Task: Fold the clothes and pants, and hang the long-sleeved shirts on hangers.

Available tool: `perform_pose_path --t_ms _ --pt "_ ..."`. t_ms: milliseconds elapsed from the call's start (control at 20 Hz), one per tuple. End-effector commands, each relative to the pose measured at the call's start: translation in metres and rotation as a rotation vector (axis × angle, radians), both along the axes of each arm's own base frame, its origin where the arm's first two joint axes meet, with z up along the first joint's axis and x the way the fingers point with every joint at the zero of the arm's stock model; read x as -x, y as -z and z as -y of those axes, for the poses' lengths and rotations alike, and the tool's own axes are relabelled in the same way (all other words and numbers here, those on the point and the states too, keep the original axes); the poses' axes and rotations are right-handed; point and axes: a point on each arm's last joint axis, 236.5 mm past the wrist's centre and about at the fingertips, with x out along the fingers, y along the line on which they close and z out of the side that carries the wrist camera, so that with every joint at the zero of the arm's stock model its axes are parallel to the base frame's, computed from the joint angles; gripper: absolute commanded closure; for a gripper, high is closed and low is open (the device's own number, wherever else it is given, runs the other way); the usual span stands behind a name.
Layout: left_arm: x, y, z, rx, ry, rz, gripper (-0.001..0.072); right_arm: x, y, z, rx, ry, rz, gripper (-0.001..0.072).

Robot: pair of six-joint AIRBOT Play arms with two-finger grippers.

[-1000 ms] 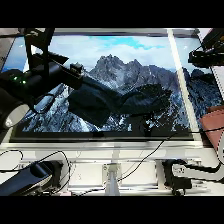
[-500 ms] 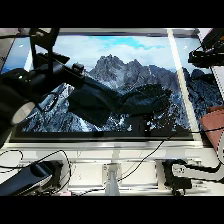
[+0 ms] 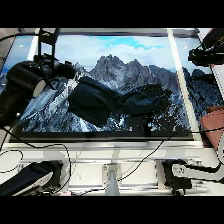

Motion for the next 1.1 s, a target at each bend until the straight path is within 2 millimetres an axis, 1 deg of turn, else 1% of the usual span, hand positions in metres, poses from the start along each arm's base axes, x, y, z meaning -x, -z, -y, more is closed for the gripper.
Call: perform_pose_path --t_ms 0,50,150,250,350,400,450,500,550,600,650,700,800,850,900,950,1000,1050 --pt "-0.010 0.007 -0.039 -0.001 -0.095 -0.013 0.0207 -0.028 -0.023 -0.013 -0.057 -0.018 0.152 0.0642" --pt "-0.011 0.007 -0.046 -0.001 -0.109 -0.014 0.0207 -0.033 -0.028 -0.019 -0.081 -0.024 0.183 0.0639" --pt "-0.012 0.007 -0.054 -0.002 -0.127 -0.013 0.0207 -0.042 -0.038 -0.021 -0.095 -0.024 0.241 0.0633" --pt "-0.013 0.007 -0.056 -0.005 -0.130 -0.013 0.0207 -0.044 -0.040 -0.021 -0.096 -0.023 0.251 0.0633" --pt "-0.013 0.007 -0.056 -0.005 -0.129 -0.013 0.0207 -0.044 -0.041 -0.028 -0.127 -0.032 0.253 0.0633" --pt "-0.013 0.007 -0.056 -0.005 -0.129 -0.013 0.0207 -0.047 -0.038 -0.024 -0.112 -0.026 0.252 0.0632" --pt "-0.013 0.008 -0.056 -0.006 -0.129 -0.015 0.0207 -0.047 -0.025 -0.016 -0.086 -0.014 0.214 0.0600" --pt "-0.014 0.009 -0.056 -0.007 -0.129 -0.017 0.0207 -0.044 -0.007 -0.009 -0.078 0.010 0.151 0.0449" --pt "-0.014 0.010 -0.056 -0.008 -0.130 -0.020 0.0207 -0.038 0.019 -0.005 -0.082 0.017 0.059 0.0352" --pt "-0.015 0.012 -0.056 -0.009 -0.130 -0.024 0.0207 -0.032 0.047 -0.005 -0.091 0.013 -0.038 0.0351" --pt "-0.016 0.014 -0.055 -0.010 -0.129 -0.028 0.0207 -0.029 0.070 -0.005 -0.091 -0.002 -0.113 0.0345" --pt "-0.016 0.016 -0.055 -0.012 -0.129 -0.033 0.0207 -0.030 0.090 -0.009 -0.094 -0.041 -0.163 0.0343" --pt "-0.018 0.021 -0.054 -0.016 -0.129 -0.042 0.0207 -0.039 0.121 -0.022 -0.144 -0.091 -0.205 0.0308" --pt "-0.019 0.023 -0.054 -0.018 -0.129 -0.048 0.0207 -0.039 0.140 -0.023 -0.151 -0.105 -0.247 0.0308" --pt "-0.020 0.025 -0.054 -0.020 -0.129 -0.052 0.0207 -0.036 0.162 -0.024 -0.155 -0.119 -0.305 0.0302" --pt "-0.021 0.028 -0.054 -0.022 -0.129 -0.058 0.0207 -0.031 0.181 -0.026 -0.161 -0.137 -0.360 0.0271" --pt "-0.021 0.030 -0.053 -0.024 -0.129 -0.061 0.0207 -0.025 0.199 -0.031 -0.175 -0.179 -0.413 0.0263" --pt "-0.022 0.032 -0.053 -0.025 -0.129 -0.066 0.0207 -0.021 0.212 -0.036 -0.189 -0.219 -0.449 0.0255"
